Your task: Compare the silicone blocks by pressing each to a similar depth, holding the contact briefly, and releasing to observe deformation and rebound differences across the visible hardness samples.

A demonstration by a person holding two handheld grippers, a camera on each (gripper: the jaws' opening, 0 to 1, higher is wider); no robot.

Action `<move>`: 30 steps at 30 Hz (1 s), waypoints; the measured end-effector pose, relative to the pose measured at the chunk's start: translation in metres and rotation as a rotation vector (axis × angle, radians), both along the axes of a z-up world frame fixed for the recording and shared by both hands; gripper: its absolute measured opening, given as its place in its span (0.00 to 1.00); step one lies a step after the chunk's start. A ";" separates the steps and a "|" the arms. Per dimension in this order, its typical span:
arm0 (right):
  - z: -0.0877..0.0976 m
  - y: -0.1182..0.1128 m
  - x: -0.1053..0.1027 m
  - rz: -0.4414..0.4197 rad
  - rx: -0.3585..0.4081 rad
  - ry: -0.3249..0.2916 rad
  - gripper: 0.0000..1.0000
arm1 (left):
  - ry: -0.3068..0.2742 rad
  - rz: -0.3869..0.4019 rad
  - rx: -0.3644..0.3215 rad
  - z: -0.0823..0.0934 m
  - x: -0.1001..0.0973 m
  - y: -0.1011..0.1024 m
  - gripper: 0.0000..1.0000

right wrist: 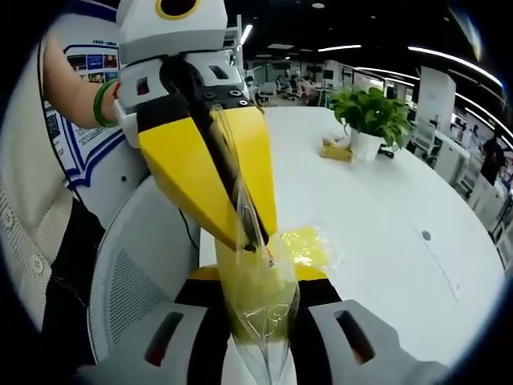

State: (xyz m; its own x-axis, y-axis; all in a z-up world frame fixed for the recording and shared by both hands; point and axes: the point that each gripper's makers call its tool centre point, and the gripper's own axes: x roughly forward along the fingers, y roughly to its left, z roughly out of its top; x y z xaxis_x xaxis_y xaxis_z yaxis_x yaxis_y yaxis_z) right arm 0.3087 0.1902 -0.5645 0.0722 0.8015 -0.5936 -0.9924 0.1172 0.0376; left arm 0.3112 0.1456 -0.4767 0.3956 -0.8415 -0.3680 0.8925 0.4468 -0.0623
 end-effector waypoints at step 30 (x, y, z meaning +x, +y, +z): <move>-0.014 -0.019 -0.002 -0.102 0.016 0.089 0.49 | 0.137 0.098 -0.087 -0.015 0.007 0.006 0.00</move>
